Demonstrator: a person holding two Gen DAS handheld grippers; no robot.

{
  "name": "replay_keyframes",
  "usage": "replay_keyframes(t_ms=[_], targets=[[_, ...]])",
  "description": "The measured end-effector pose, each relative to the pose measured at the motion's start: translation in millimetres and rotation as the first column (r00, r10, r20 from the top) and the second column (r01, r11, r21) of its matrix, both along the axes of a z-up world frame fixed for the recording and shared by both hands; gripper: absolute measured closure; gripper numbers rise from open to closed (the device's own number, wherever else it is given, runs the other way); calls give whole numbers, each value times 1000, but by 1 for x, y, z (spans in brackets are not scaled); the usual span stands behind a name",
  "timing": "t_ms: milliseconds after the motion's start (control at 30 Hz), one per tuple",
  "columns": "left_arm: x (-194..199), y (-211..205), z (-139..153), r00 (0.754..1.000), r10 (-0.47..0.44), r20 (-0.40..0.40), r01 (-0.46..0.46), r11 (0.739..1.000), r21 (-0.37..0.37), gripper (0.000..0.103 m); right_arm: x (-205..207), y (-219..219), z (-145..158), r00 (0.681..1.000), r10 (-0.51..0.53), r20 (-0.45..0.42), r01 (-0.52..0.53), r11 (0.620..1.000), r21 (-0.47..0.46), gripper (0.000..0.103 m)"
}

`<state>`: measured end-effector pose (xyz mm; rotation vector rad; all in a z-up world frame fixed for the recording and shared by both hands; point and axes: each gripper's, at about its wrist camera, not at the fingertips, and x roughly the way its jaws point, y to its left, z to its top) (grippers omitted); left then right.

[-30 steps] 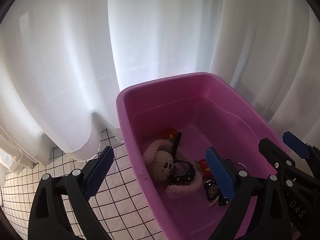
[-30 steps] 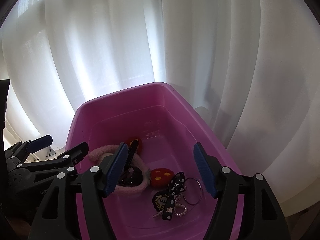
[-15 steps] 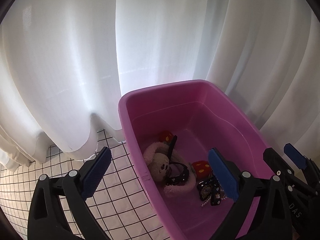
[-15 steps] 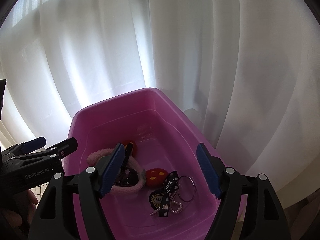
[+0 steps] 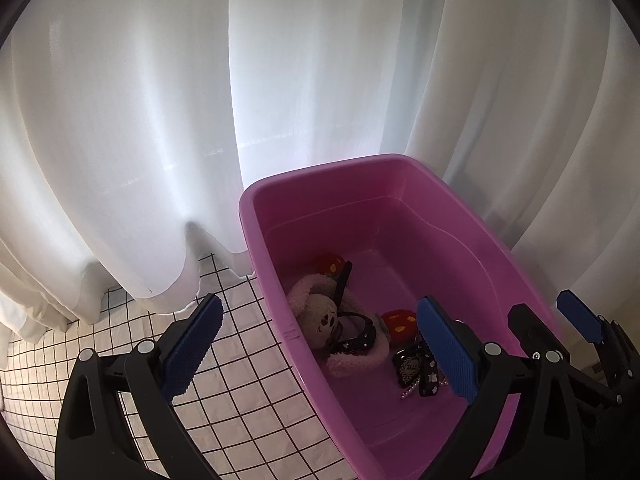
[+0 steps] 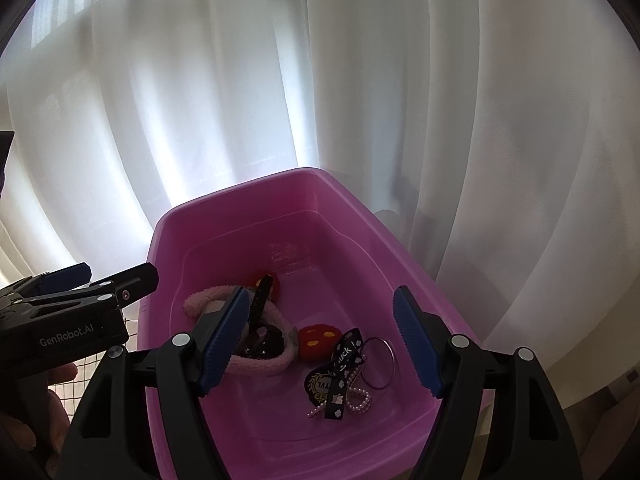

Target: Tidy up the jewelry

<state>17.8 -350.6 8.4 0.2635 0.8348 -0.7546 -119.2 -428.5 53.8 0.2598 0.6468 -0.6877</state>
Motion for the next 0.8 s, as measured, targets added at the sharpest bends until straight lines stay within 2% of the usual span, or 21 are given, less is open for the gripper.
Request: replay_keyframes(t_ms=[800], targets=[[-6,17,0,999,38,27,-39,999,34,7,-3,17,2,1000,14,-11,-14,1000,-7,32]])
